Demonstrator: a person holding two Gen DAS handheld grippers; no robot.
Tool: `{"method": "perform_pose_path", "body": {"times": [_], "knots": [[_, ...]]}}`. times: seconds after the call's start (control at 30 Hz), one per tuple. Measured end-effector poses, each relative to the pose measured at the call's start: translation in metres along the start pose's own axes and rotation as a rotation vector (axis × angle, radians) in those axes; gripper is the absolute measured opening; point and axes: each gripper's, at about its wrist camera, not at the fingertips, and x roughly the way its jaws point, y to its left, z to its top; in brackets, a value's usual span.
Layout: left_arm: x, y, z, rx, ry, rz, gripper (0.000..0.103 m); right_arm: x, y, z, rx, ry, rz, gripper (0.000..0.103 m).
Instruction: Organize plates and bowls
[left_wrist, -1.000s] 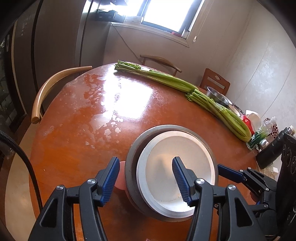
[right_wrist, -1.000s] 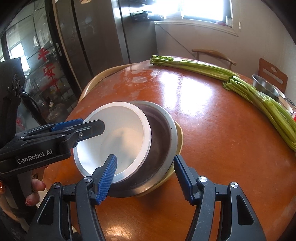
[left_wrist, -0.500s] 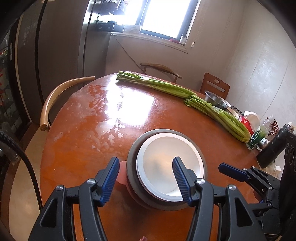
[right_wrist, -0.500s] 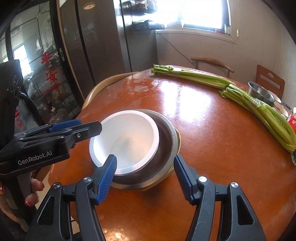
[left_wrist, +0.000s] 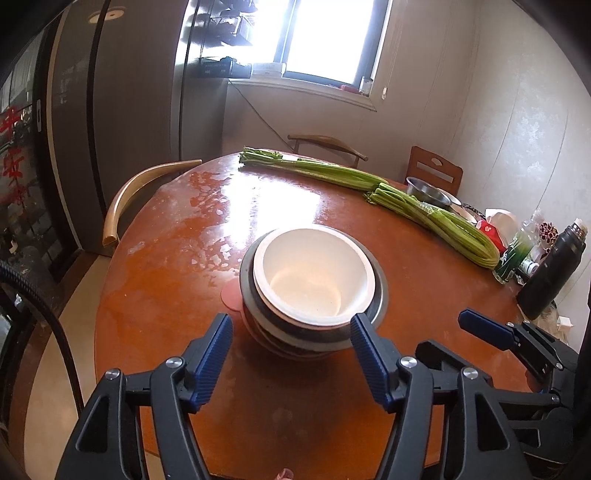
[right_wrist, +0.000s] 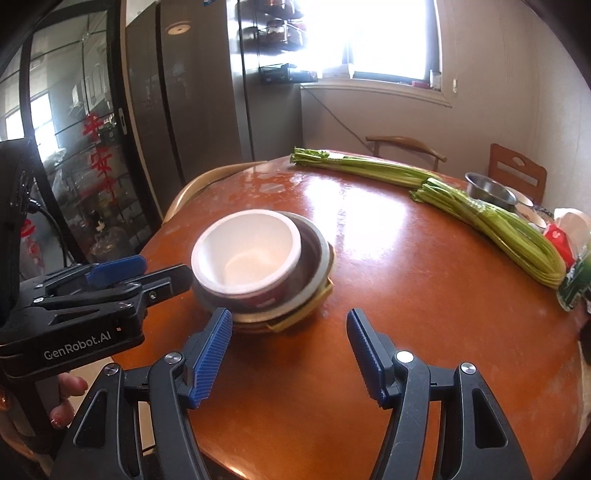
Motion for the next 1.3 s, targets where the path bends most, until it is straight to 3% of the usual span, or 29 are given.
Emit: {"method": "perform_pose_path", "body": {"times": [0.2,0.33,0.6,1.3], "knots": [[-0.016,-0.014,-0.028,0.030,-0.007,0.013,0.069,-0.017,-0.003,-0.025,0.009,-0.025,-0.010,0.066],[-0.021,-0.019,-0.044,0.029,-0.008,0.063,0.069,-0.023,-0.003,-0.041,0.008,-0.022,-0.018,0.066],[-0.033,-0.027,-0.066,0.043,-0.026,0.057,0.070,-0.034,-0.001,-0.064,0.001,-0.029,-0.027,0.067],[-0.033,-0.035,-0.086,0.070,-0.005,0.061,0.070,-0.039,-0.001,-0.091,0.017,-0.008,-0.044,0.067]]}}
